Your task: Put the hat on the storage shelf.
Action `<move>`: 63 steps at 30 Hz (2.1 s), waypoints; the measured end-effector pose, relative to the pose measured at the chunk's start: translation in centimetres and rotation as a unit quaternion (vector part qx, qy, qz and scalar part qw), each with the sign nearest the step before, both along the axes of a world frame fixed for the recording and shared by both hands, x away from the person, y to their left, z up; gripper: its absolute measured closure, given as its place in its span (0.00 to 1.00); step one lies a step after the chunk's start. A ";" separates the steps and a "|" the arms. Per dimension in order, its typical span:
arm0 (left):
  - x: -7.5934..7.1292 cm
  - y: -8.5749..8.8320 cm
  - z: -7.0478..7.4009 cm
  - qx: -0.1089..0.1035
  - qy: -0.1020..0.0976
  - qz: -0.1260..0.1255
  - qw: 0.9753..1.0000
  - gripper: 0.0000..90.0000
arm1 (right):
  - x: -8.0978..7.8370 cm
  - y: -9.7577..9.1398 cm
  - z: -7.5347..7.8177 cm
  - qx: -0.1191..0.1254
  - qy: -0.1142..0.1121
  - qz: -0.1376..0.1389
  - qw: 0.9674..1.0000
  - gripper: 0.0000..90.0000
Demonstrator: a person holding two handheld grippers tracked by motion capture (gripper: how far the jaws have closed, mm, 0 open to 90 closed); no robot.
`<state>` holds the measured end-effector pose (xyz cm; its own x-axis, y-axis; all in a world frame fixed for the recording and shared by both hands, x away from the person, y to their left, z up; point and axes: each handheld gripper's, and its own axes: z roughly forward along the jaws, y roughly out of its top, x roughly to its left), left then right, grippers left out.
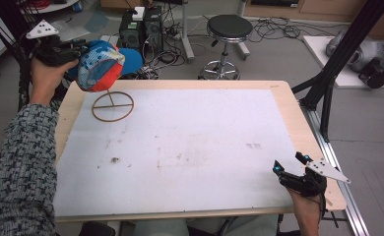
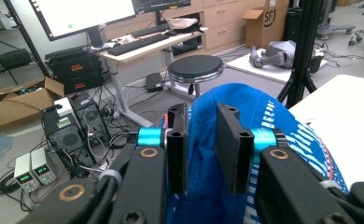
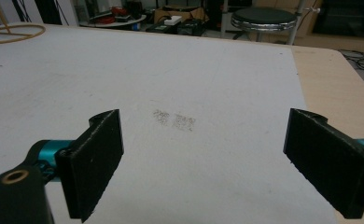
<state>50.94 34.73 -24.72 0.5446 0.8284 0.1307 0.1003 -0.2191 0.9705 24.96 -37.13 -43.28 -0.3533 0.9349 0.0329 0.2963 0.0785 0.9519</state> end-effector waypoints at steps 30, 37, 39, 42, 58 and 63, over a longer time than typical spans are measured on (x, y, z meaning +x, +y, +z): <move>-3.0 1.0 0.3 -0.051 -0.012 -0.009 0.999 0.52 | 1.6 1.1 0.3 0.000 -0.008 0.018 1.000 0.12; -4.8 1.8 -0.1 -0.054 -0.017 0.003 0.998 0.48 | 2.8 1.7 0.6 0.016 -0.010 0.026 0.999 0.12; -5.3 2.0 -0.3 -0.057 -0.017 0.008 0.998 0.47 | 3.3 1.9 0.5 0.023 -0.010 0.029 0.999 0.12; -5.9 2.2 -0.7 -0.053 -0.014 0.016 0.998 0.45 | 4.1 2.5 0.7 0.023 -0.012 0.038 0.999 0.12; -10.0 2.2 -2.8 -0.067 -0.011 0.028 0.997 0.34 | 7.4 4.5 0.9 0.007 -0.013 0.051 0.999 0.12; -11.0 2.0 -3.8 -0.074 -0.012 0.030 0.997 0.32 | 8.0 5.0 0.9 0.011 -0.010 0.056 0.998 0.12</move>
